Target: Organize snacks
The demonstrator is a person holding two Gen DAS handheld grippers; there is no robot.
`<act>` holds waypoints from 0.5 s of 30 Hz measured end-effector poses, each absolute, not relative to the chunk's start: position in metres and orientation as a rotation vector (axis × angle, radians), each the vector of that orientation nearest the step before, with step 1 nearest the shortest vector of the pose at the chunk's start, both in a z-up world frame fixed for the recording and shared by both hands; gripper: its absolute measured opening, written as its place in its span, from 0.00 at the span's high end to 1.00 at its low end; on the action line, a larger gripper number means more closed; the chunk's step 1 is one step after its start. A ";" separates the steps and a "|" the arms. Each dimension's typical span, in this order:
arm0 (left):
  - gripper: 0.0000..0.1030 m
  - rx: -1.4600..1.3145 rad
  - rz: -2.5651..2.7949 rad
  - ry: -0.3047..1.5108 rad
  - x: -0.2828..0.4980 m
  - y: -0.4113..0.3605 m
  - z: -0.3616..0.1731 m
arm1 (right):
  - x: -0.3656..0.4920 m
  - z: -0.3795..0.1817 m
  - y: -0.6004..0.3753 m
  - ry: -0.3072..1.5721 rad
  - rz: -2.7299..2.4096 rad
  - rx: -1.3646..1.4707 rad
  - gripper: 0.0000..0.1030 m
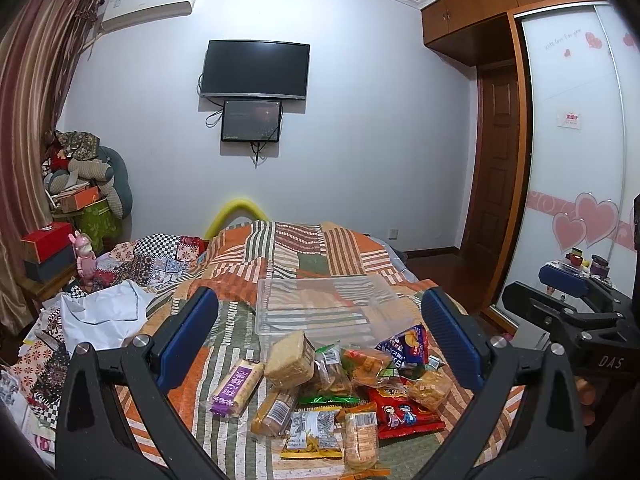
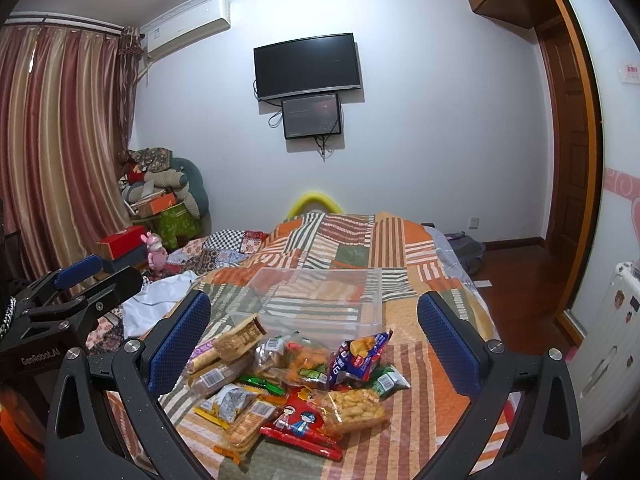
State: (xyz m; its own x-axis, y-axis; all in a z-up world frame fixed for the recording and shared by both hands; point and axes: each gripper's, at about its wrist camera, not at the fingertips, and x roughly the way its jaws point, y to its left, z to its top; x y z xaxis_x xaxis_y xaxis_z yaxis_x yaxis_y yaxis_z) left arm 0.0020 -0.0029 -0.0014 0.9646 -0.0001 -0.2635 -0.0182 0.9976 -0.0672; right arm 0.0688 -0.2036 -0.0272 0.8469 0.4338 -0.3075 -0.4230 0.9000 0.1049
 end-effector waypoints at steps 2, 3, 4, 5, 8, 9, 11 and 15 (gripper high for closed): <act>0.00 -0.069 0.012 0.269 0.003 -0.002 -0.002 | 0.070 -0.029 -0.204 0.336 0.452 0.036 0.00; 0.00 -0.070 0.013 0.269 0.003 -0.002 -0.002 | 0.070 -0.029 -0.204 0.337 0.452 0.036 0.00; 0.00 -0.071 0.013 0.270 0.003 -0.001 -0.002 | 0.070 -0.030 -0.204 0.337 0.451 0.036 0.00; 0.00 -0.072 0.013 0.271 0.003 -0.001 -0.002 | 0.070 -0.030 -0.204 0.337 0.450 0.036 0.00; 0.00 -0.073 0.015 0.274 0.004 0.000 -0.003 | 0.070 -0.030 -0.204 0.337 0.452 0.036 0.00; 0.00 -0.075 0.013 0.275 0.004 0.000 -0.003 | 0.070 -0.031 -0.204 0.337 0.452 0.034 0.00; 0.00 -0.076 0.012 0.277 0.004 0.000 -0.003 | 0.069 -0.031 -0.204 0.336 0.450 0.031 0.00; 0.00 -0.074 0.020 0.274 0.004 0.001 -0.003 | 0.069 -0.031 -0.205 0.338 0.451 0.032 0.00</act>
State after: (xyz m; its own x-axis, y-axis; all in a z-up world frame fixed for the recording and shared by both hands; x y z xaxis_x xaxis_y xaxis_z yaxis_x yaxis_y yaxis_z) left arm 0.0039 0.0010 -0.0035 0.9625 0.0099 -0.2711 -0.0301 0.9971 -0.0705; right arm 0.0692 -0.2049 -0.0305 0.8455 0.4324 -0.3132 -0.4218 0.9006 0.1046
